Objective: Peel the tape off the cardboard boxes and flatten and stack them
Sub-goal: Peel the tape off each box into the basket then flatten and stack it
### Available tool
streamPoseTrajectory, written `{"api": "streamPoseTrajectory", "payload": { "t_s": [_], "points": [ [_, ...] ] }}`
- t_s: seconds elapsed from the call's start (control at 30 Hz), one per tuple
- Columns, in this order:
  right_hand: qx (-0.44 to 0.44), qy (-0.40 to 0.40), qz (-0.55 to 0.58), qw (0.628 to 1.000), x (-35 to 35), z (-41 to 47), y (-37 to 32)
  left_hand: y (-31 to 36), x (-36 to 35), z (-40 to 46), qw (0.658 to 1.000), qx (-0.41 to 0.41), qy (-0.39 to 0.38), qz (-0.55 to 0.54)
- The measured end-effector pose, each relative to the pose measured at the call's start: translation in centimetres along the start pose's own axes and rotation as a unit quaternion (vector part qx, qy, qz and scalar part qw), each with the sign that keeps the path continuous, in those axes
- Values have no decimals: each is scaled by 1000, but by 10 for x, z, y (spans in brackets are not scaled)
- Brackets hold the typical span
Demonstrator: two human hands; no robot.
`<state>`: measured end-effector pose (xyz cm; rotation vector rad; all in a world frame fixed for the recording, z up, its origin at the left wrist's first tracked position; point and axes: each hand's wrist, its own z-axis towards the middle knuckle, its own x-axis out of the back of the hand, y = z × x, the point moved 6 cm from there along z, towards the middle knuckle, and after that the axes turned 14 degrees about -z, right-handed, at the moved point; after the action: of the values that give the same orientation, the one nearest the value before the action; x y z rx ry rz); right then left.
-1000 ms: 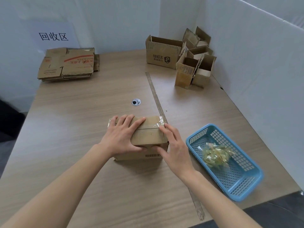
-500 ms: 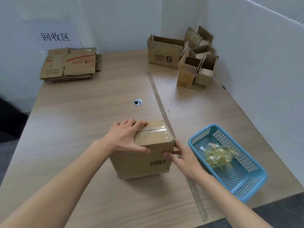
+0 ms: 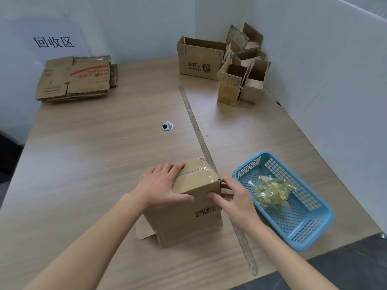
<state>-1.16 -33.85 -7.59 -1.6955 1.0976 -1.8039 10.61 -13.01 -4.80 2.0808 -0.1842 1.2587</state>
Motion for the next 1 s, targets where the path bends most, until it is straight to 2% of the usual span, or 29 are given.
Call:
{"api": "streamPoseTrajectory", "payload": {
  "t_s": [0.2, 0.4, 0.6, 0.73, 0.83, 1.0],
  "points": [
    [-11, 7, 38, 999, 3, -9, 6, 11, -15, -18, 997, -29, 48, 50],
    [0, -24, 3, 1000, 12, -29, 18, 32, -44, -46, 988, -32, 122, 90],
    [9, -43, 57, 997, 15, -18, 1, 32, -41, -46, 987, -45, 133, 79],
    [-16, -106, 74, 991, 4, -7, 3, 29, -38, -50, 987, -59, 134, 63],
    [-29, -165, 143, 975, 6, -2, 5, 30, -37, -51, 987, -69, 133, 65],
    [1, -202, 142, 969, 14, 0, 13, 33, -38, -56, 986, -91, 126, 67]
  ]
}}
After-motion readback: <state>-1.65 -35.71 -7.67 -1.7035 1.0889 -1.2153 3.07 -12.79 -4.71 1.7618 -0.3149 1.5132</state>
